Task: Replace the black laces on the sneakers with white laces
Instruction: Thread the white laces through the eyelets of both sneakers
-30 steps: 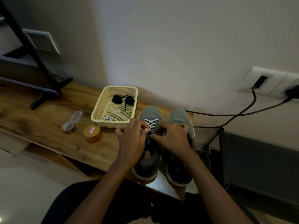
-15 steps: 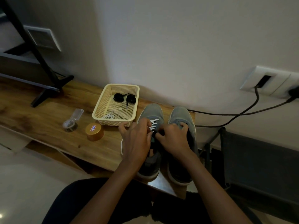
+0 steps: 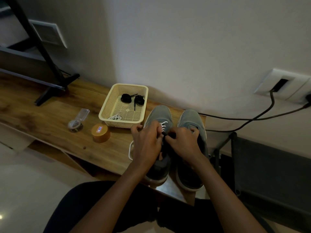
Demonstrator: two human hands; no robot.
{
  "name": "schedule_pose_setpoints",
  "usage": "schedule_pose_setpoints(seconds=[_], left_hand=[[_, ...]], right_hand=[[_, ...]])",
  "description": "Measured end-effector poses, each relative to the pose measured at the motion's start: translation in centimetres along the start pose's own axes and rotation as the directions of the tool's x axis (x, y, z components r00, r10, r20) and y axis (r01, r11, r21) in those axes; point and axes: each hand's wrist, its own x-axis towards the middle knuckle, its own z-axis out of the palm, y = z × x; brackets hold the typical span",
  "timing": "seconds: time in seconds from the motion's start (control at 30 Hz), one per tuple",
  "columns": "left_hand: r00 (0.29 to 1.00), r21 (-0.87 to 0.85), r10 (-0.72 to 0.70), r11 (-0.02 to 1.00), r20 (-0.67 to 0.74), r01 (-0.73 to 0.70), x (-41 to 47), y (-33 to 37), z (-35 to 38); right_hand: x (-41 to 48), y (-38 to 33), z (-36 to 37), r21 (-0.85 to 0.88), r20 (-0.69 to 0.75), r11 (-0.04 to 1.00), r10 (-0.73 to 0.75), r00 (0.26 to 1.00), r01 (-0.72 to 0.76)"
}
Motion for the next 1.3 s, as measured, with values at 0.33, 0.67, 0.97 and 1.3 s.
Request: schedule_pose_setpoints(seconds=[0.33,0.67,0.97,1.3], left_hand=[[0.997,-0.006,0.068,0.998,-0.044,-0.068,0.17,-0.57,0.31],[0.985,0.142,0.160,0.979,-0.065,-0.149,0.00,-0.75,0.07],[0.991,0.119,0.118,0.987,-0.070,-0.109,-0.17,-0.87,0.66],[0.989,0.121,0.100,0.989,-0.104,-0.087,0.01,-0.62,0.70]], right_hand=[[-0.10,-0.13,-0.32,0.010,0.043,1.000,0.015,0.999,-0.016],[0.03,-0.12,-0.62,0.063,0.056,0.997,0.043,0.998,-0.046],[0.10,-0.46,-0.39,-0.013,0.080,0.999,0.038,0.996,-0.037],[0.10,-0.44,0.01,-0.016,0.059,0.999,0.046,0.997,-0.046]])
